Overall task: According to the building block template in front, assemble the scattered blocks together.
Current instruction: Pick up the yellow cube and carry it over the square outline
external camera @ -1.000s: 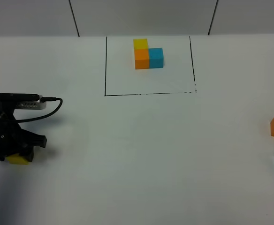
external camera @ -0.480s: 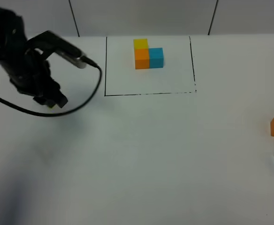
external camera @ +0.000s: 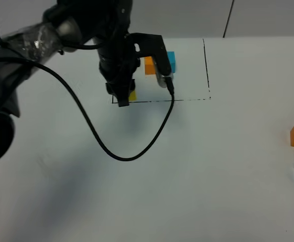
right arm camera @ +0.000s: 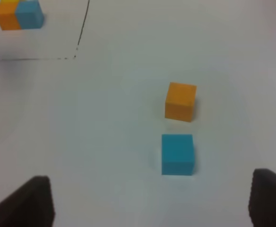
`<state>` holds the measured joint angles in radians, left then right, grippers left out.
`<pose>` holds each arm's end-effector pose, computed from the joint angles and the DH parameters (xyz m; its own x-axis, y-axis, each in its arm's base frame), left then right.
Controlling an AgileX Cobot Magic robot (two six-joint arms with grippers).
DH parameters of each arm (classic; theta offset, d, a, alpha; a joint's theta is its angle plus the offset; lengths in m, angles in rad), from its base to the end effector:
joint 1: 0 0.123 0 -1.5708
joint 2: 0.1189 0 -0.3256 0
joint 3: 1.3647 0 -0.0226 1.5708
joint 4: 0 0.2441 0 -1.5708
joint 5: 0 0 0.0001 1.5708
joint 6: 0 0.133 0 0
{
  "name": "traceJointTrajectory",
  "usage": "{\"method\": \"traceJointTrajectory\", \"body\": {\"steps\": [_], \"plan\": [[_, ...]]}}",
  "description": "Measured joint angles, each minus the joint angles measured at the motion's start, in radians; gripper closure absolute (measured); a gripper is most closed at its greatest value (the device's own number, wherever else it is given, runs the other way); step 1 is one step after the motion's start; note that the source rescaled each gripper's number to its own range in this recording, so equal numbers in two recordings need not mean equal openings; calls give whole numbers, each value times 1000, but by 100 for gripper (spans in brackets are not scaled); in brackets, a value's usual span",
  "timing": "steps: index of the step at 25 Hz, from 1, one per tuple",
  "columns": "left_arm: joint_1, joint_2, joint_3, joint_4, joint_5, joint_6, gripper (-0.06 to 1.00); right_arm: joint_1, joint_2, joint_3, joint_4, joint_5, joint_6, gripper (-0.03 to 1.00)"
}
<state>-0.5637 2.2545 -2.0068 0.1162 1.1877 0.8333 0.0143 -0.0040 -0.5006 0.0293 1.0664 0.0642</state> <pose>0.4372 -0.2594 0.2036 -0.1342 0.9890 -0.0621 0.9602 0.1452 0.2385 -0.0153 0.0032 0.2544 -0.4583 0.0717 -0.8859 -0.0012 0.9967 0.0813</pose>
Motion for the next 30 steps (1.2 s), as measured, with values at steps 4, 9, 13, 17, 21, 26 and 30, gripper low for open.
{"method": "traceJointTrajectory", "body": {"steps": [4, 9, 13, 17, 21, 26, 30], "plan": [[-54, 113, -118, 0, 1, 70, 93, 0, 0, 0, 0, 0, 0, 26], [-94, 209, -180, 0, 1, 85, 93, 0, 0, 0, 0, 0, 0, 26], [-100, 247, -185, 0, 1, 84, 93, 0, 0, 0, 0, 0, 0, 26], [-100, 263, -188, 0, 1, 84, 93, 0, 0, 0, 0, 0, 0, 26], [-100, 267, -188, 0, -3, 84, 94, 0, 0, 0, 0, 0, 0, 26], [-100, 270, -188, 0, -6, 63, 94, 0, 0, 0, 0, 0, 0, 26], [-100, 276, -189, 0, -7, 52, 94, 0, 0, 0, 0, 0, 0, 26]]}}
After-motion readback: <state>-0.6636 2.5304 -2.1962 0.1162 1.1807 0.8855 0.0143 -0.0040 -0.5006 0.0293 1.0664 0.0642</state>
